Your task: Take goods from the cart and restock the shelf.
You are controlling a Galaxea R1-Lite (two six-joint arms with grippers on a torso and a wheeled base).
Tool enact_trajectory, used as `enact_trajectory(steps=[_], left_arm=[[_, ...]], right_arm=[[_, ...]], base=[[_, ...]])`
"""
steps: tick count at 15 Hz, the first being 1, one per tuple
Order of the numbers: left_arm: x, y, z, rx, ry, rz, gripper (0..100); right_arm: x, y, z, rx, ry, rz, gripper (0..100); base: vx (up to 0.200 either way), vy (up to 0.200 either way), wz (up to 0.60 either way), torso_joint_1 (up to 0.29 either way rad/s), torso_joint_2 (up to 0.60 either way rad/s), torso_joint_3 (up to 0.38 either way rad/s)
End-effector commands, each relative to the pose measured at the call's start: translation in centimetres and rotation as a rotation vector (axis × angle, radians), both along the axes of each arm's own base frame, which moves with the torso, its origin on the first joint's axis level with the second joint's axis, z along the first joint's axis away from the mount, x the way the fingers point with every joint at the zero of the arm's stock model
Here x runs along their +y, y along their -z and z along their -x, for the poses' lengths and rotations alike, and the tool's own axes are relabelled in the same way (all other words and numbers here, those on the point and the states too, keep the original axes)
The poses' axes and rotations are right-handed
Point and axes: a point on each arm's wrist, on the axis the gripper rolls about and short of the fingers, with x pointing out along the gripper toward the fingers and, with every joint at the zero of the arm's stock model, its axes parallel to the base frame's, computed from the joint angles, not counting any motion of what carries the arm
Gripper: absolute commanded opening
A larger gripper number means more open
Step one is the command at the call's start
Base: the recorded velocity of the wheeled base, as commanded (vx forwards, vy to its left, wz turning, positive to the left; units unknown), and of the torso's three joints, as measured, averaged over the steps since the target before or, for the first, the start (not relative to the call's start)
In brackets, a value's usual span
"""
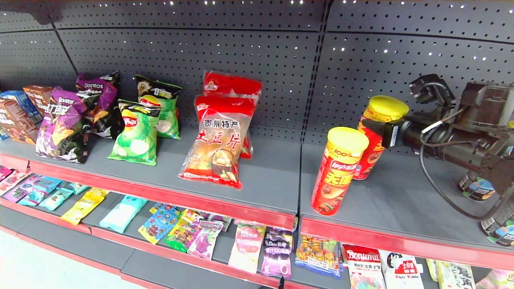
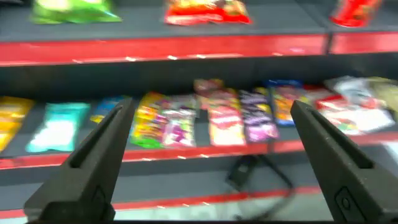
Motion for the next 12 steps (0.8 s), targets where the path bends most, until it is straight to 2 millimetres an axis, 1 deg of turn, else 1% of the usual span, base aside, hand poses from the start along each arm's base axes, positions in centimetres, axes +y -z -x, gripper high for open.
enact_trajectory(steps=[1, 4, 5, 8, 9, 12], left_arm=[[0.0, 0.1, 0.2, -0.027, -0.027, -0.006, 100], [0.1, 0.1, 0.2, -0.033, -0.021, -0.007, 100], [0.1, 0.1, 0.2, -0.035, -0.024, -0.012, 100], [0.2, 0.1, 0.2, -0.033, -0.082, -0.013, 100], [0.2, 0.1, 0.2, -0.033, -0.090, -0.011, 100], [0.2, 0.1, 0.2, -0.030, -0.086, -0.010, 100]], right_arm=[[0.0, 0.5, -1.2, 0.010, -0.016, -0.002, 0], [0.1, 0.4, -3.2, -0.004, -0.037, -0.008, 0], [0.2, 0.1, -3.9, -0.019, -0.039, -0.009, 0], [0.6, -0.1, -5.1, -0.038, -0.045, -0.010, 0], [0.9, 0.0, -5.6, -0.040, -0.055, -0.011, 0], [1.8, 1.0, -6.3, -0.013, -0.112, -0.013, 0]], base=[[0.000, 0.000, 0.00, 0.000, 0.00, 0.000], [0.000, 0.000, 0.00, 0.000, 0.00, 0.000], [0.000, 0.000, 0.00, 0.000, 0.00, 0.000], [0.000, 0.000, 0.00, 0.000, 0.00, 0.000], [0.000, 0.000, 0.00, 0.000, 0.00, 0.000], [0.000, 0.000, 0.00, 0.000, 0.00, 0.000]])
